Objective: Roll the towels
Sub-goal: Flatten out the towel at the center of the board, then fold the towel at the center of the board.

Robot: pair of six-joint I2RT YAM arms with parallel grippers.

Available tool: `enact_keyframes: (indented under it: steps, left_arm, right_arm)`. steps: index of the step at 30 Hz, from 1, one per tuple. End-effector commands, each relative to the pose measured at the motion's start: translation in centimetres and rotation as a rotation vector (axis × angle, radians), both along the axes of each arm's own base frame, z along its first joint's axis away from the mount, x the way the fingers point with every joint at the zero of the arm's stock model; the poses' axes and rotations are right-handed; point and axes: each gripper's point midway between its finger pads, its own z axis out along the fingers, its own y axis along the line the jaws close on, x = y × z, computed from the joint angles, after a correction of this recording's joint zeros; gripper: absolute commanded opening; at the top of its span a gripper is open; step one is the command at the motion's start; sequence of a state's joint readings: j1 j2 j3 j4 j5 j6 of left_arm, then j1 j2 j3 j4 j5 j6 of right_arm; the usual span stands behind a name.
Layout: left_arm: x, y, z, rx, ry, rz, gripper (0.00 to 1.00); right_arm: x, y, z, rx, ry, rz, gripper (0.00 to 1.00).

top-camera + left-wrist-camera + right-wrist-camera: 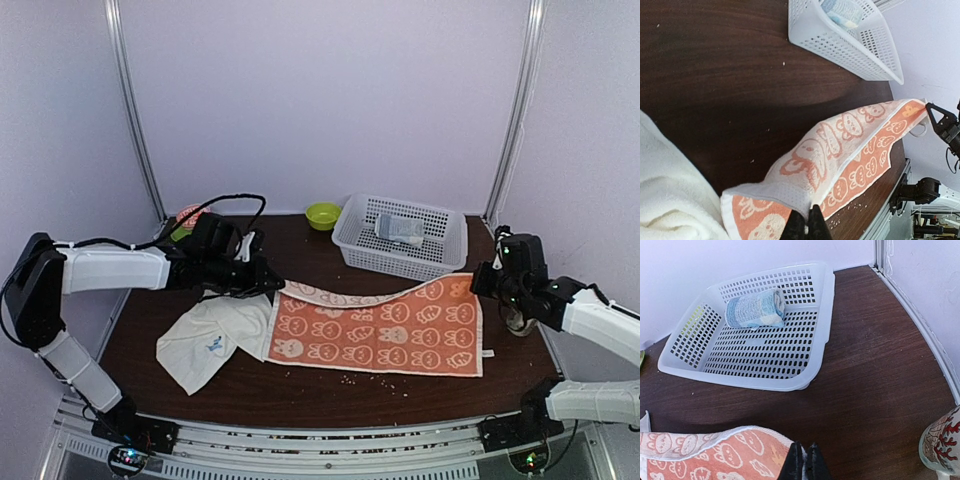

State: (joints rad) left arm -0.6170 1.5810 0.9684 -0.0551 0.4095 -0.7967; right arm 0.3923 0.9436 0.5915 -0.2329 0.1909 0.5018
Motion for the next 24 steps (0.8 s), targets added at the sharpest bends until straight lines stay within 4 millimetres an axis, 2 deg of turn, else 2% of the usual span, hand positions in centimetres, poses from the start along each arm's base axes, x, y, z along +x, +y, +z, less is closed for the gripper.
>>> enact_keyframes:
  steps: [1,6,10,24]
  left_arm:
    - [-0.5,0.9,1.6,-0.062,-0.06,0.03,0.0]
    - [-0.5,1.3,1.9,-0.059,-0.081,0.039,0.0]
    - [-0.7,1.0,1.4,-0.085,-0.066,0.031,0.0]
    - [-1.5,0.7,-1.7,-0.053,0.026,-0.005,0.0]
  right_arm:
    - [1.3,0.7,1.4,0.021,-0.054,0.016,0.0]
    - [2.5,1.4,1.0,0.019,-0.04,0.029,0.0]
    - [2.2,1.5,0.1,0.033,-0.024,0.03,0.0]
    - [-3.3,-1.0,-3.1,0.048,0.121,-0.035,0.0]
